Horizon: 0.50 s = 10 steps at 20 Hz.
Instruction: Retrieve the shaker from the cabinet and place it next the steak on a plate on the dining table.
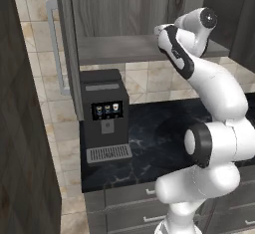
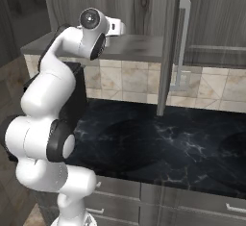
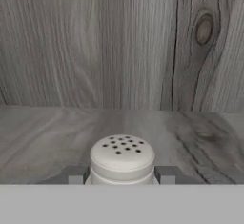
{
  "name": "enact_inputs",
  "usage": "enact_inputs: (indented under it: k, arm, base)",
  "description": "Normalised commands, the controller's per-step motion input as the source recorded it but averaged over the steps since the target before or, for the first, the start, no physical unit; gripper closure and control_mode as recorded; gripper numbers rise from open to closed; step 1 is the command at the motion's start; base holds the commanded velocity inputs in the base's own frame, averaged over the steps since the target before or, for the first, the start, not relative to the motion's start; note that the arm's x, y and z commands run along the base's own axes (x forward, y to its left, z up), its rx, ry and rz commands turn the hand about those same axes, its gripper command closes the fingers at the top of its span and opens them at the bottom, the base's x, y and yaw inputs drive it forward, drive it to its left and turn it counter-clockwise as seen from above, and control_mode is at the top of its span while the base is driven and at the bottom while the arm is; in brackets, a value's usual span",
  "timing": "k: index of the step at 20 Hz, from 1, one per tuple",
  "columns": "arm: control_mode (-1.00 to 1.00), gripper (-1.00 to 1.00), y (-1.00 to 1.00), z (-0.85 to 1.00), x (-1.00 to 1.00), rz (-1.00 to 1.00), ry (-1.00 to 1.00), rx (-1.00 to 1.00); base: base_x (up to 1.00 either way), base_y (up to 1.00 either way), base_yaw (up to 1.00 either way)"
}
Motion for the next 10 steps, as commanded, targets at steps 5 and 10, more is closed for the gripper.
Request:
enact_inputs:
  k: [5,10]
  arm:
    - [-1.0,1.0,0.0,0.27,-1.0,0.08,-0.12,0.0]
    - [-1.0,1.0,0.0,0.2,-1.0,0.14,-0.11,0.0]
  base:
    - [0.0,0.0,0.0]
    - [0.0,0.0,0.0]
